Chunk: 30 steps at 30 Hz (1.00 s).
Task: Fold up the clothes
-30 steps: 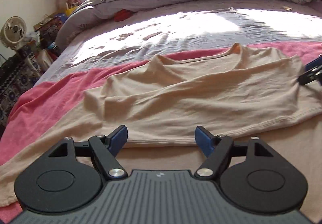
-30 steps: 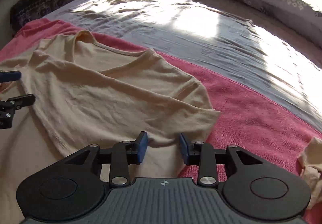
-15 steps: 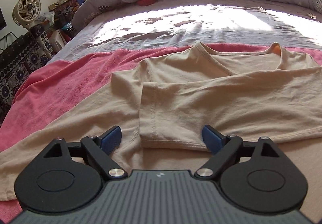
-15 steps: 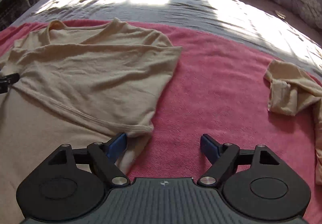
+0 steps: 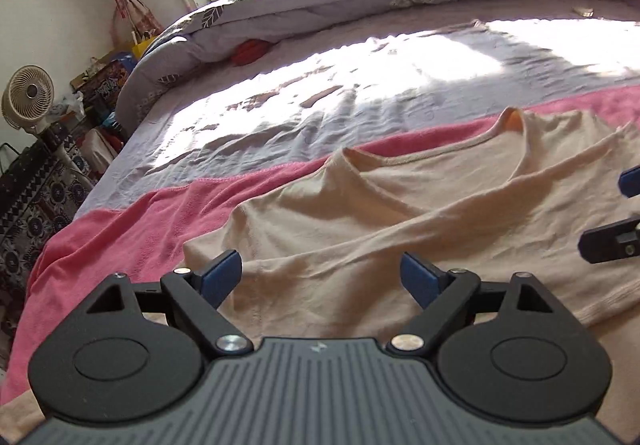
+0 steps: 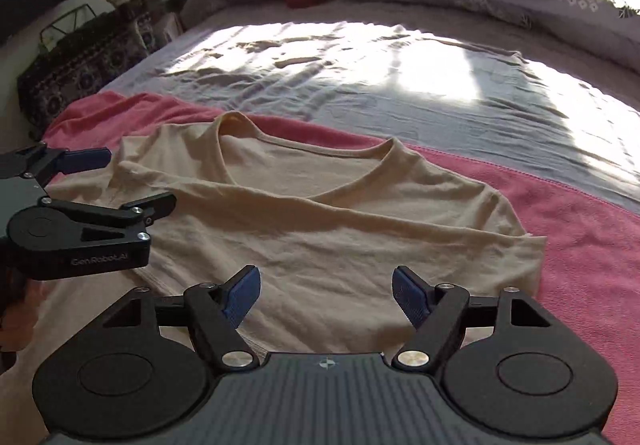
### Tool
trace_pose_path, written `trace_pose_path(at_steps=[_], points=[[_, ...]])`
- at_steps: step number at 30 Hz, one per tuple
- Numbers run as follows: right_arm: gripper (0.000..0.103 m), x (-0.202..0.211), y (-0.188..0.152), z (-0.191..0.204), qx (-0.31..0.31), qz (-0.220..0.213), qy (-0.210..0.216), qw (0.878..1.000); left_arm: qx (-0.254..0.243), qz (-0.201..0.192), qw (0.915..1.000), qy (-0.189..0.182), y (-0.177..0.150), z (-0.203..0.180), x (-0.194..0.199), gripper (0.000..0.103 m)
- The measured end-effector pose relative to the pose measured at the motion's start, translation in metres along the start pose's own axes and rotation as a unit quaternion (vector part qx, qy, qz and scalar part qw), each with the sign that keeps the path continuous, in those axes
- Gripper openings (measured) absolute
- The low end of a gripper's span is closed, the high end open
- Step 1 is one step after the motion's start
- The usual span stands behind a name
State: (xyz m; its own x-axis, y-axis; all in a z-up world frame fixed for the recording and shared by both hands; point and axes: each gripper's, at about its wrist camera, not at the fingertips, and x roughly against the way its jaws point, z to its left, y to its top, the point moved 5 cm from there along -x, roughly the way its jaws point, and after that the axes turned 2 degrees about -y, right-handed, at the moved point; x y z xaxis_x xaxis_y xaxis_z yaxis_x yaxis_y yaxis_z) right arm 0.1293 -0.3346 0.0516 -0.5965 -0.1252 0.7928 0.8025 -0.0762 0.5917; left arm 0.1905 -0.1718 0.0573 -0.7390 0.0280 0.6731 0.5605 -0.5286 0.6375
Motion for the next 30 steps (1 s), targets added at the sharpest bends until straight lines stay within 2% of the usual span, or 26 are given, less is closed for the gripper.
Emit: trace_pose_path(at_steps=[1, 3, 6, 8, 10, 11, 13, 14, 16, 17, 18, 20, 23, 25, 27, 30], points=[[0.075, -0.008, -0.004, 0.000, -0.004, 0.014, 0.011, 1.000, 0.007, 0.005, 0.9998, 0.016, -0.005, 0.014, -0.003, 0.091], [0.076, -0.007, -0.012, -0.001, 0.012, 0.003, 0.015, 1.000, 0.021, 0.014, 0.9985, 0.048, -0.017, 0.043, -0.010, 0.095], [0.076, 0.003, -0.015, -0.002, 0.031, 0.022, -0.009, 0.999, 0.055, 0.042, 0.9919, 0.106, -0.035, 0.096, -0.018, 0.095], [0.076, 0.009, -0.011, 0.004, 0.045, 0.031, -0.037, 0.998, 0.089, 0.083, 0.9789, 0.164, -0.053, 0.138, -0.021, 0.095], [0.076, 0.019, -0.004, 0.023, 0.083, 0.017, -0.057, 0.995, 0.171, 0.114, 0.9603, 0.188, -0.080, 0.192, -0.013, 0.094], [0.077, 0.023, 0.000, 0.039, 0.113, 0.008, -0.061, 0.992, 0.223, 0.114, 0.9503, 0.184, -0.097, 0.216, -0.002, 0.094], [0.078, 0.028, 0.007, 0.080, 0.182, -0.013, -0.059, 0.981, 0.325, 0.115, 0.9223, 0.174, -0.131, 0.265, 0.021, 0.094], [0.079, 0.029, 0.009, 0.105, 0.218, -0.024, -0.053, 0.974, 0.380, 0.112, 0.9034, 0.165, -0.153, 0.286, 0.034, 0.093], [0.080, 0.028, 0.008, 0.165, 0.294, -0.048, -0.031, 0.954, 0.485, 0.107, 0.8569, 0.137, -0.202, 0.322, 0.059, 0.092], [0.080, 0.027, 0.004, 0.197, 0.329, -0.060, -0.018, 0.942, 0.536, 0.104, 0.8293, 0.120, -0.227, 0.338, 0.071, 0.090], [0.080, 0.024, -0.002, 0.230, 0.363, -0.068, 0.000, 0.929, 0.578, 0.077, 0.8085, 0.082, -0.245, 0.346, 0.082, 0.087], [0.080, 0.018, -0.014, 0.295, 0.421, -0.085, 0.034, 0.903, 0.653, 0.022, 0.7566, 0.007, -0.279, 0.365, 0.106, 0.085], [0.081, 0.013, -0.028, 0.390, 0.477, -0.117, 0.071, 0.868, 0.699, 0.016, 0.7146, 0.010, -0.308, 0.383, 0.123, 0.084], [0.083, 0.013, -0.037, 0.442, 0.503, -0.150, 0.093, 0.846, 0.721, 0.004, 0.6932, 0.005, -0.323, 0.393, 0.135, 0.084], [0.084, 0.011, -0.050, 0.486, 0.537, -0.180, 0.110, 0.817, 0.741, -0.009, 0.6711, 0.001, -0.339, 0.404, 0.146, 0.084], [0.084, 0.001, -0.075, 0.540, 0.588, -0.218, 0.115, 0.770, 0.750, 0.000, 0.6615, 0.014, -0.368, 0.419, 0.164, 0.084]])
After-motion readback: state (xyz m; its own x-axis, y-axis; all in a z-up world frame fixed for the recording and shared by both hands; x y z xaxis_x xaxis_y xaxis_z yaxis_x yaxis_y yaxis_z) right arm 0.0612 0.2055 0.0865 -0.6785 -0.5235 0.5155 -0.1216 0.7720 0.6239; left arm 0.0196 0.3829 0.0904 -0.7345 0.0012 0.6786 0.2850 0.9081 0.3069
